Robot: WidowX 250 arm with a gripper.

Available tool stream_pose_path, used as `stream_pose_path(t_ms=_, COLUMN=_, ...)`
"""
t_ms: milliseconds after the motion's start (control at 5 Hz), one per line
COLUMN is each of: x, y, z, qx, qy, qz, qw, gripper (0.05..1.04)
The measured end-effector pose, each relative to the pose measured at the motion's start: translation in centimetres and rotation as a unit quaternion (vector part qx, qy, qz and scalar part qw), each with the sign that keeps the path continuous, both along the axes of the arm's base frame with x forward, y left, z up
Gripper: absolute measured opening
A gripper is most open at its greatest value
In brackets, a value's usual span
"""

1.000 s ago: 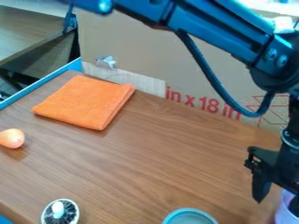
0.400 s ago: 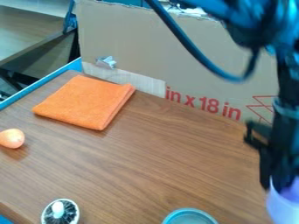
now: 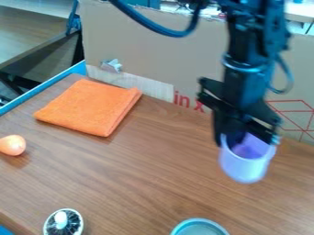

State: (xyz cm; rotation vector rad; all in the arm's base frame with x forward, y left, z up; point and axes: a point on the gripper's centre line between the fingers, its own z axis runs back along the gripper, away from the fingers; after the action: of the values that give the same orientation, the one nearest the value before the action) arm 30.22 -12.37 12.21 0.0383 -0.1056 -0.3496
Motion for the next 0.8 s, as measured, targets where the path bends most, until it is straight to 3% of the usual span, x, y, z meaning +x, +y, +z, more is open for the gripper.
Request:
stream_pose_path(t_ms=400, x=0.1, y=7.6, z=-0.4, qx=0.053, qy=0.051, qz=0.045, qw=0.9963, gripper=0.093)
stream_pose_path(t_ms=800, x=-3.3, y=13.3, z=-2.9, qx=0.046, qy=0.136, qz=0.073, qw=0.9869, gripper=0.093)
